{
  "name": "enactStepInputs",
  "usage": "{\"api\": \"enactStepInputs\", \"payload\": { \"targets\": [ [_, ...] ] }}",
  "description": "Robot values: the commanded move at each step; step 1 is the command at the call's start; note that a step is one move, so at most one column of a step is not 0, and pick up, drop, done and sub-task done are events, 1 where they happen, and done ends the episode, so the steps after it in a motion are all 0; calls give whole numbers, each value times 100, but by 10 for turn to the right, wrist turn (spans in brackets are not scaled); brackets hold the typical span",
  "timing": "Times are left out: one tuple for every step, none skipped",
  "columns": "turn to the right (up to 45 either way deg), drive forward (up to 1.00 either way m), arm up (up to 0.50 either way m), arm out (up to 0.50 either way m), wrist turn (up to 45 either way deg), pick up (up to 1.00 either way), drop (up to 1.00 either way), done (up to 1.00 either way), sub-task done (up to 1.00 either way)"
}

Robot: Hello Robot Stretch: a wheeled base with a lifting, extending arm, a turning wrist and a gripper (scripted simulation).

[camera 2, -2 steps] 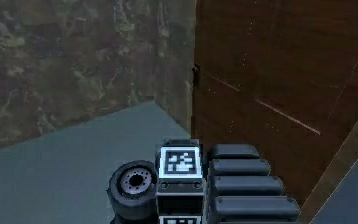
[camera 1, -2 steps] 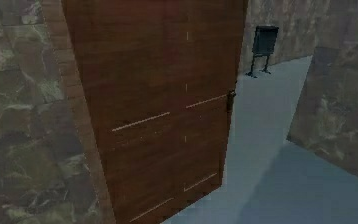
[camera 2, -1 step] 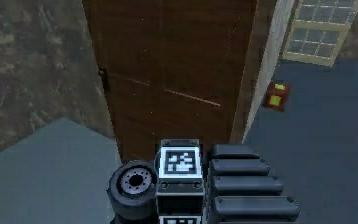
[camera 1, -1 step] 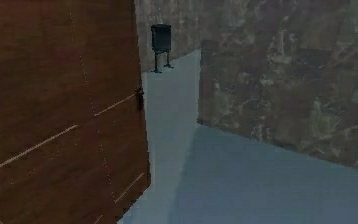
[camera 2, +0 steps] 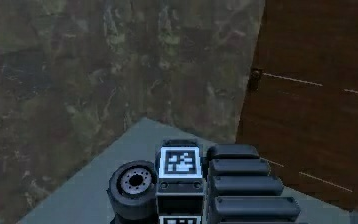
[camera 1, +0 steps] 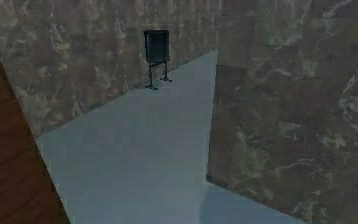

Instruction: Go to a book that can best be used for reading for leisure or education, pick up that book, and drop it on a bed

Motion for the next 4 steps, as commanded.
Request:
{"api": "enactStepInputs", "payload": {
  "targets": [
    [30, 0, 0, 0, 0, 0, 0, 0, 0],
    [450, 0, 0, 0, 0, 0, 0, 0, 0],
    [450, 0, 0, 0, 0, 0, 0, 0, 0],
    [240, 0, 0, 0, 0, 0, 0, 0, 0]
  ]
}}
